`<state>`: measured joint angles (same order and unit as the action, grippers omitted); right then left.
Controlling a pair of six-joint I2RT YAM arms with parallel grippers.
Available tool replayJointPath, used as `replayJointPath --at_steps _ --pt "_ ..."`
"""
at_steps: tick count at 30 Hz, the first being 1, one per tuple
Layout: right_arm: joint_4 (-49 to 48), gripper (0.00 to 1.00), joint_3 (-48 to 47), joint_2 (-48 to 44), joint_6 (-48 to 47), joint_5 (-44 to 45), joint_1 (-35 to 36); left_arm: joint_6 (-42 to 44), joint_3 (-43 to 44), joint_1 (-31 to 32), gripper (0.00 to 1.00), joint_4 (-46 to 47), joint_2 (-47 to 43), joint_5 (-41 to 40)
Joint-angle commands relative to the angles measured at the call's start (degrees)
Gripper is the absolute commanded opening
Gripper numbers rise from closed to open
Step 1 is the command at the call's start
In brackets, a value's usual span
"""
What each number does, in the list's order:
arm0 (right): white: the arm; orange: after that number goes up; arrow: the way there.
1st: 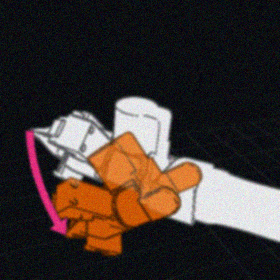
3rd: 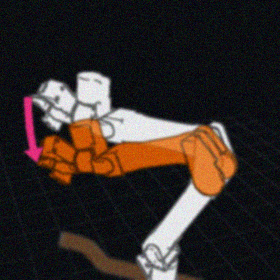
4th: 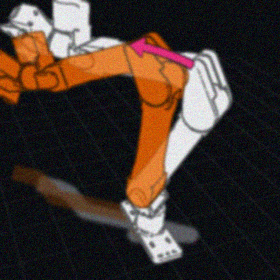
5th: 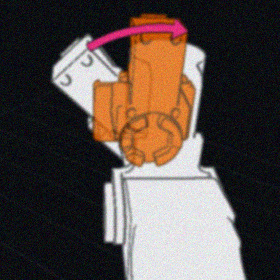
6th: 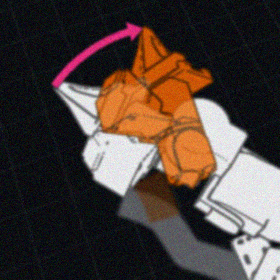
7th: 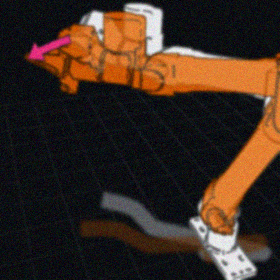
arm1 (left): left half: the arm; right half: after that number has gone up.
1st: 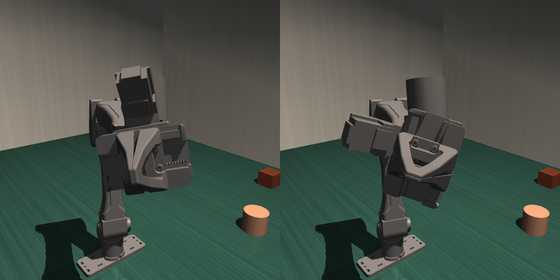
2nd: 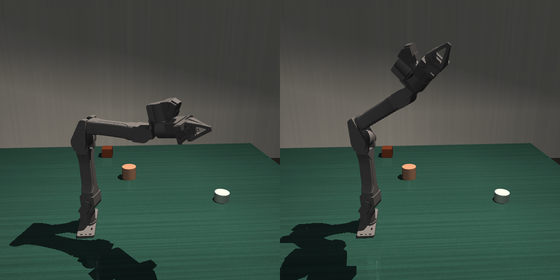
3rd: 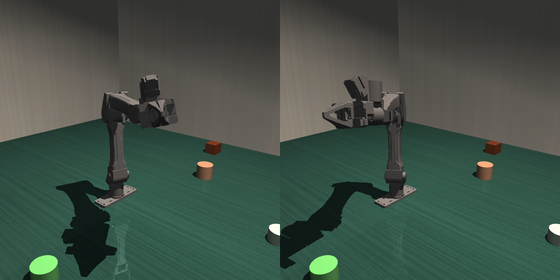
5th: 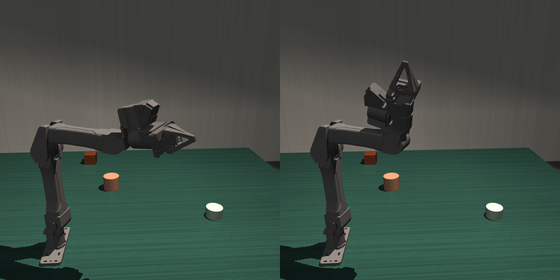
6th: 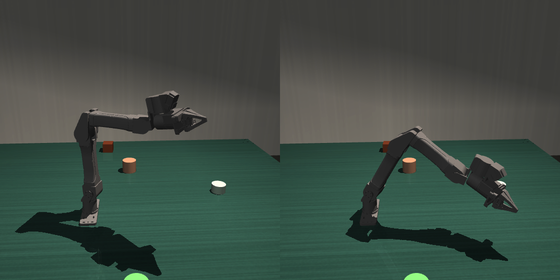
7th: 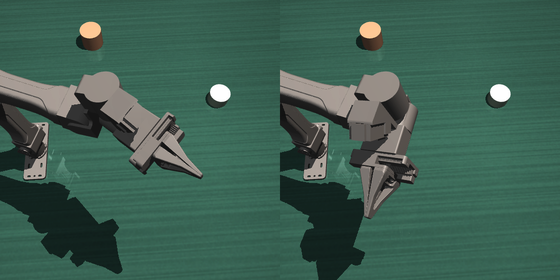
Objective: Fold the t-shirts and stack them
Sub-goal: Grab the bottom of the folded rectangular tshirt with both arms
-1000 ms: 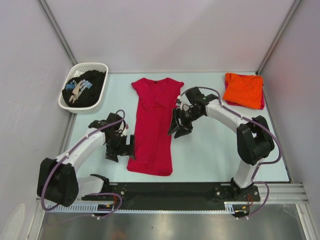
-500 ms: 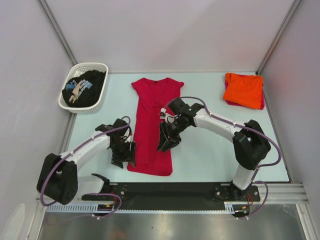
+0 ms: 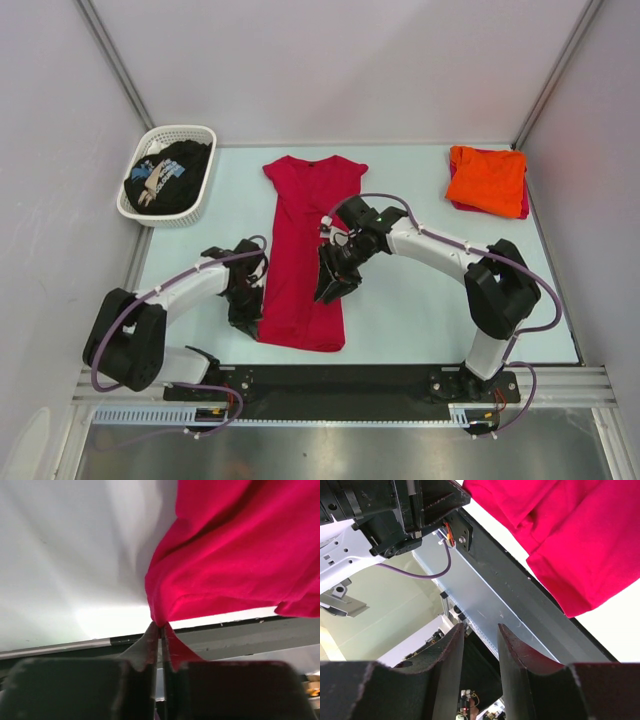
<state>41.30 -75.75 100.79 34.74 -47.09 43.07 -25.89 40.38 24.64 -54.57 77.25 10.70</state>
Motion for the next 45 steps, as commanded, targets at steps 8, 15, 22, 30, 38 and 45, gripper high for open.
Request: replayJointPath --at_steps 8,15,22,30,38,45 --pt "4.1 0.35 -0.8 2.8 -4.4 -0.6 0.4 -1.6 0.7 0.4 0.00 -2.1 1.9 -3.8" --pt "7.9 0.33 -1.7 5.0 -7.8 1.1 0.4 -1.4 1.6 0.4 0.00 -6.2 0.7 -6.2" --pt "9.6 0.31 -2.7 6.5 -10.0 0.9 0.5 -2.0 1.1 0.4 0.00 -7.3 0.1 -8.0" --pt "12.7 0.31 -4.4 6.8 -13.1 1.7 0.3 -3.4 1.1 0.4 0.00 -9.1 1.0 -9.3" --pt "14.4 0.31 -4.8 7.0 -15.1 1.7 -0.2 -5.0 2.5 0.4 0.00 -10.8 0.4 -10.6" --pt "15.4 0.30 -4.8 7.6 -16.4 1.4 -0.3 -5.0 1.6 0.4 0.03 -11.4 1.3 -12.6"
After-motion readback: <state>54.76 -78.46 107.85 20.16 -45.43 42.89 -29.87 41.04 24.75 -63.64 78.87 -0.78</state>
